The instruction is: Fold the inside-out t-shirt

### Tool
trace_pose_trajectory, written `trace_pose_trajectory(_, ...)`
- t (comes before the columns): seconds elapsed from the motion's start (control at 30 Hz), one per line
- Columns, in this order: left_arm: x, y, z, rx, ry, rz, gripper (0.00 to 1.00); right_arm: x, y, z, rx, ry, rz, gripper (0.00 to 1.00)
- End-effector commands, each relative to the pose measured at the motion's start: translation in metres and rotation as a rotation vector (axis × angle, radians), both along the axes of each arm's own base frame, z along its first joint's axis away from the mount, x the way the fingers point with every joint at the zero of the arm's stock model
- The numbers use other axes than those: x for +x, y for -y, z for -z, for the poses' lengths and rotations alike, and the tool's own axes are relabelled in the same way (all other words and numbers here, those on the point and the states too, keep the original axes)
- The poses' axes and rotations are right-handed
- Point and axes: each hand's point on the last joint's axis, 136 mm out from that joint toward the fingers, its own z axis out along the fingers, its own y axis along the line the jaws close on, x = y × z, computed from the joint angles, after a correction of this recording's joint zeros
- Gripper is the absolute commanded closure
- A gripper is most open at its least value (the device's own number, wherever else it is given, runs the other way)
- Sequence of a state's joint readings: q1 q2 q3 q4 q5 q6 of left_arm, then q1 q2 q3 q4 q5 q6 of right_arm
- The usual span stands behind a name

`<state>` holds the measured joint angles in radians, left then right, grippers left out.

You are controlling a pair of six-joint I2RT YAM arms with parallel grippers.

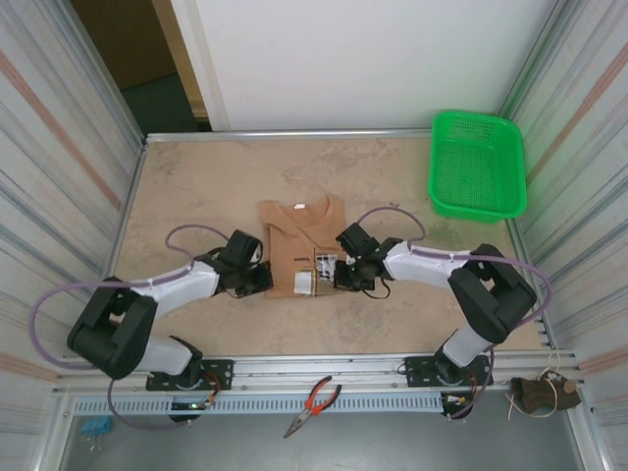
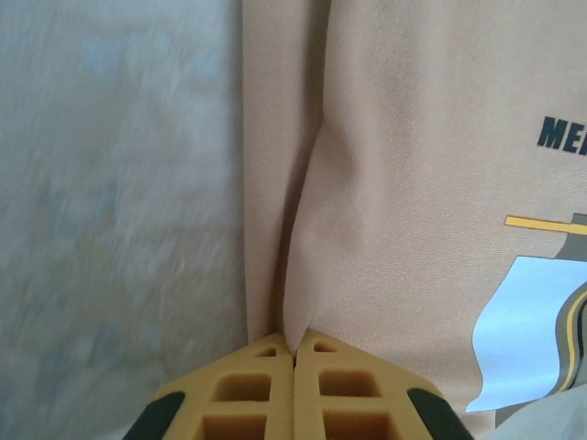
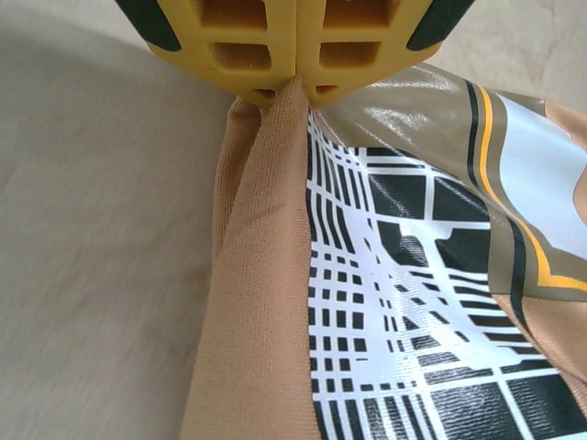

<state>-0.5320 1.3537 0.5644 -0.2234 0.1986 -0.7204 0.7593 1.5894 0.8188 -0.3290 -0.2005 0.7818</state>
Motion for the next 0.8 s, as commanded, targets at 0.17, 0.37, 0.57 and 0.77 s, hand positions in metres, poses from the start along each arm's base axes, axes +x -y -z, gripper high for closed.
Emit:
trace_pose_trajectory(0.17,0.032,-0.029,-0.069,-0.002,0.187,-0.062,0.42,0.049,0.034,-0.064,0.003,0.115,0.074,0.43)
trace_pose_trajectory(0.37,0.125,-0.032,-0.100,-0.061,0.256,-0.031,0.29,0.145,0.039,-0.086,0.059,0.175,0.105,0.30)
trace_pose_trajectory(0.57,0.181,-0.017,-0.078,-0.024,0.208,0.079,0.27,0.193,0.021,-0.060,0.077,0.142,0.117,0.27)
trace_pose_trajectory(0.77,0.197,-0.020,-0.048,0.034,0.154,0.095,0.26,0.197,0.011,-0.040,0.059,0.123,0.128,0.27)
